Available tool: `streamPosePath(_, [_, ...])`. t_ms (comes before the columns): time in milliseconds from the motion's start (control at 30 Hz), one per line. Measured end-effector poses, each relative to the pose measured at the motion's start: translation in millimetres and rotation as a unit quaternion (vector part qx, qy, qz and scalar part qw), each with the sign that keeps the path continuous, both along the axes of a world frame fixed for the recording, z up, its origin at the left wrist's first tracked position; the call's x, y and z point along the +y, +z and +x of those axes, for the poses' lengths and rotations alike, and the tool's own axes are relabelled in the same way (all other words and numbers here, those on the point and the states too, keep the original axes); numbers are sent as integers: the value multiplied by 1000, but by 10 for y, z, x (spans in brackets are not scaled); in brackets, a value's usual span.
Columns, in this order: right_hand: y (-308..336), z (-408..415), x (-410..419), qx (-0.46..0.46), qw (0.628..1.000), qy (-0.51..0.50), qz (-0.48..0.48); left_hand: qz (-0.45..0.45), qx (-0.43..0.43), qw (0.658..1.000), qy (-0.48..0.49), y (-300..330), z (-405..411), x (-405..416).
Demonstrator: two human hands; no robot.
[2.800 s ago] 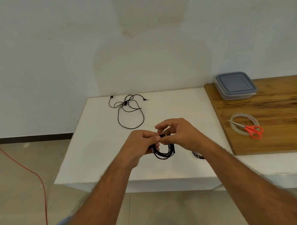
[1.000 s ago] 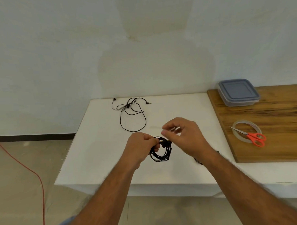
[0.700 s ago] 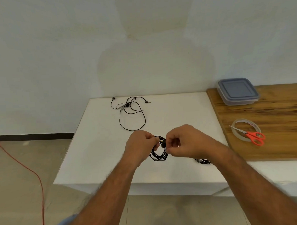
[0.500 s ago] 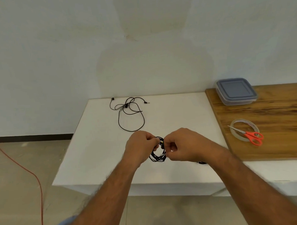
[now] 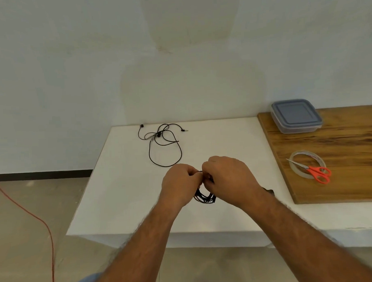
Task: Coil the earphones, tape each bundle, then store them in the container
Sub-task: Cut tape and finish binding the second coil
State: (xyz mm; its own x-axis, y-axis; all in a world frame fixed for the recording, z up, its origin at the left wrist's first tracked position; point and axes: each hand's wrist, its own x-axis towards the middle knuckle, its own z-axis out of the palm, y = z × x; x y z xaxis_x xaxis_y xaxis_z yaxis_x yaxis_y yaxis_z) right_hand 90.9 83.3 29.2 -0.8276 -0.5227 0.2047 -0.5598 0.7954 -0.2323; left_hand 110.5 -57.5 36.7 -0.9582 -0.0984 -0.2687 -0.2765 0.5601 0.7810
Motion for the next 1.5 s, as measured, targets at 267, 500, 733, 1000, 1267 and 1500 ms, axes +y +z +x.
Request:
streamPosePath(267, [-106, -26, 23, -20, 997, 28, -69, 86, -35, 995, 22, 12, -16, -46])
streamPosePath(500, [-136, -47, 20, 33, 994, 41, -93, 107, -20, 994, 32, 41, -5, -63])
streamPosePath(733, [-163, -38, 6, 90, 990, 23, -106, 224, -81, 967, 87, 45, -5, -104])
streamPosePath(1000, [-176, -6, 13, 101, 989, 20, -102, 358, -199, 907, 96, 108, 6, -135])
streamPosePath(1267, [-176, 11, 16, 118, 986, 22, -119, 370, -211, 900, 94, 99, 13, -160])
streamPosePath(1500, [-146, 15, 19, 101, 988, 27, -116, 372, -193, 904, 86, 103, 7, -142])
